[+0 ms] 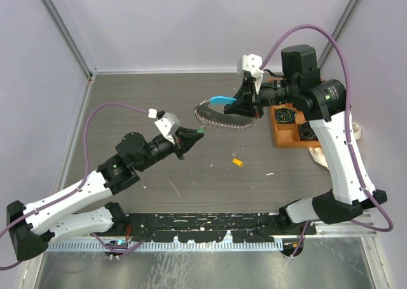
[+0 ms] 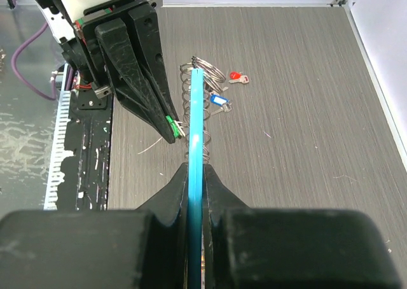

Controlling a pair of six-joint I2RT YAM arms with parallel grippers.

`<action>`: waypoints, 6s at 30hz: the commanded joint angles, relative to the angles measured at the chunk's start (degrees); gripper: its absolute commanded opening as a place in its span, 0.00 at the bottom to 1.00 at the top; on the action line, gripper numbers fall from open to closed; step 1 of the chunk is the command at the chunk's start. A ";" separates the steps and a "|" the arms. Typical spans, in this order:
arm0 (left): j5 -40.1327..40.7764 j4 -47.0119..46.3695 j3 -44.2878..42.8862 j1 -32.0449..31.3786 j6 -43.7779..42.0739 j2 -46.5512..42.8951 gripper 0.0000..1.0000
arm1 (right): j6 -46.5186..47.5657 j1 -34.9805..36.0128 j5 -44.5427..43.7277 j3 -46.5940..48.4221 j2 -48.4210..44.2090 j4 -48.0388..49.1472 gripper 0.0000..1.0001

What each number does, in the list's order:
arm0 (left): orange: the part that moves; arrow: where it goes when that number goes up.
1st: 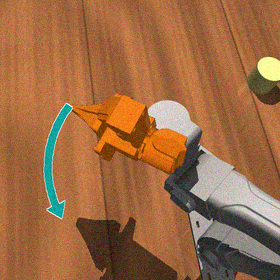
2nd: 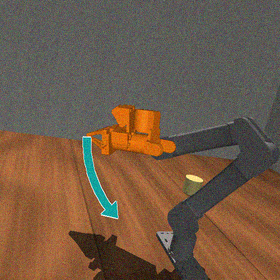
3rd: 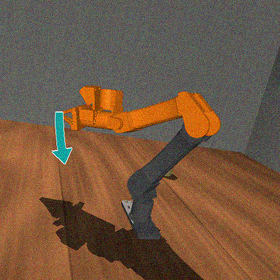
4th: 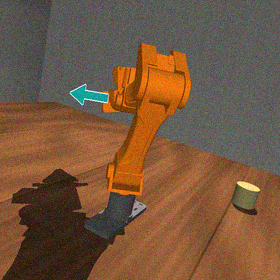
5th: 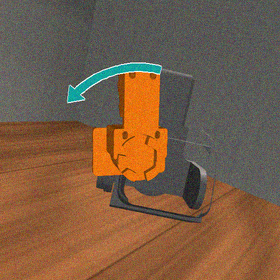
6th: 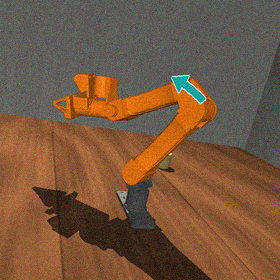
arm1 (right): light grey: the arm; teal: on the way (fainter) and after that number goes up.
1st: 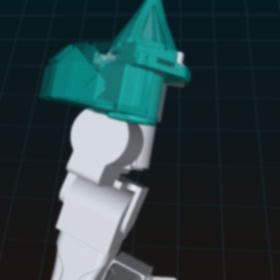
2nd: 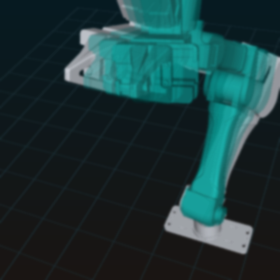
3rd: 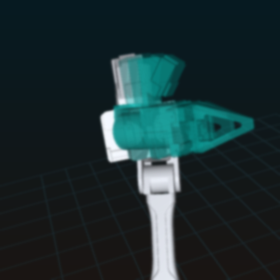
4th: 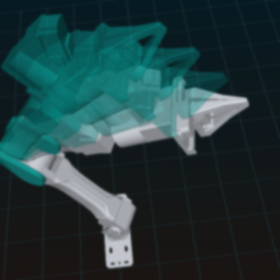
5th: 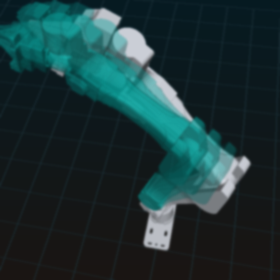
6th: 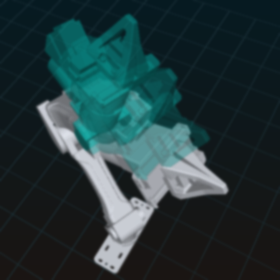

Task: Remove the keys from the keyring

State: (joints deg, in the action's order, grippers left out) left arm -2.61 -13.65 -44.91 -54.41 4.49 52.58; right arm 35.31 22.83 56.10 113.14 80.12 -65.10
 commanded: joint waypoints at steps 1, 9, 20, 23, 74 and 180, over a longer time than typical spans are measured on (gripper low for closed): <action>-2.46 5.45 -3.39 -0.01 0.74 -1.72 0.00 | 0.14 -0.04 2.30 0.41 -2.54 3.22 0.01; -2.95 3.78 -0.87 0.00 1.01 -2.49 0.27 | 0.04 -0.06 4.55 0.37 -3.03 2.91 0.01; 0.78 -14.46 8.08 -0.05 0.03 -3.77 0.58 | -0.31 -0.07 5.67 0.41 -3.13 2.79 0.01; -0.47 -17.96 8.65 -0.06 1.17 -2.99 0.62 | -0.55 -0.01 5.84 0.40 -2.99 2.94 0.01; -9.31 15.13 -5.70 2.60 7.47 -0.44 0.00 | -26.82 -10.60 18.70 -25.62 -5.18 32.93 0.01; -56.58 42.00 -34.97 16.75 43.94 25.63 0.00 | -3.75 4.33 15.81 -40.79 -9.90 35.04 0.18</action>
State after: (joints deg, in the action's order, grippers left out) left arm -56.86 32.36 -79.40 -37.45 47.59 79.79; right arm 33.39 26.94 71.20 70.28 72.01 -32.56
